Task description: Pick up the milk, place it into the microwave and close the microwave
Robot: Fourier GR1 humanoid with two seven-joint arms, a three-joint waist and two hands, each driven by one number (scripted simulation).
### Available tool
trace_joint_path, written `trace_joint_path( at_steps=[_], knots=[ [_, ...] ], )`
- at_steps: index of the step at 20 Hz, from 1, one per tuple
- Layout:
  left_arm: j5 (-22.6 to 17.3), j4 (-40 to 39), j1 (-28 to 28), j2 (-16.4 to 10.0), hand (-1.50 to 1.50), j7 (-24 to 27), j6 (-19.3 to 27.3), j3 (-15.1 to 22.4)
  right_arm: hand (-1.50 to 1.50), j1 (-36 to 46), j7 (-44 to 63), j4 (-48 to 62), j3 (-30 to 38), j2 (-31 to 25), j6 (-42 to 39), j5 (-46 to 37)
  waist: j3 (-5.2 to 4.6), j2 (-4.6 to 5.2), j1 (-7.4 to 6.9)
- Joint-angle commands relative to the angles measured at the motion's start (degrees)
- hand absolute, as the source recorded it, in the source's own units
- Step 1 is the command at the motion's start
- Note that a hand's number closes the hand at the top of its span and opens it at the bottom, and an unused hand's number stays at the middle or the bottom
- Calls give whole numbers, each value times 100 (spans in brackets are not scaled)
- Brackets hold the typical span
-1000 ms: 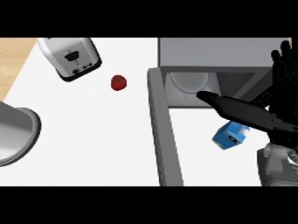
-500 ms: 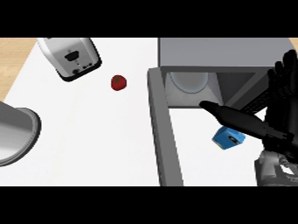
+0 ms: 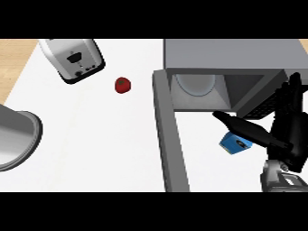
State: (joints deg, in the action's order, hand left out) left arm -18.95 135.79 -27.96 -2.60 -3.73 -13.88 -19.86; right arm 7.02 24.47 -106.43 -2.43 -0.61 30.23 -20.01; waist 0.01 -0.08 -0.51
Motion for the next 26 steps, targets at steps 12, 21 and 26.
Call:
trace_joint_path(
  at_steps=[12, 21, 26],
  knots=[
    [-626, 294, -17, 78, -150, -153, -362, -561, -150, -1421, -2355, 1183, 505, 60, -72, 1337, 3, 1, 33],
    [-904, 678, -429, 172, -150, -259, -519, -635, -150, -1302, -3453, 2290, 391, 60, -156, 1859, 5, 2, 0],
    [-759, 119, -586, 256, -150, 396, -691, -510, -150, -1539, -3893, 2521, 552, 57, -306, 2087, -1, -7, 1]
  ],
)
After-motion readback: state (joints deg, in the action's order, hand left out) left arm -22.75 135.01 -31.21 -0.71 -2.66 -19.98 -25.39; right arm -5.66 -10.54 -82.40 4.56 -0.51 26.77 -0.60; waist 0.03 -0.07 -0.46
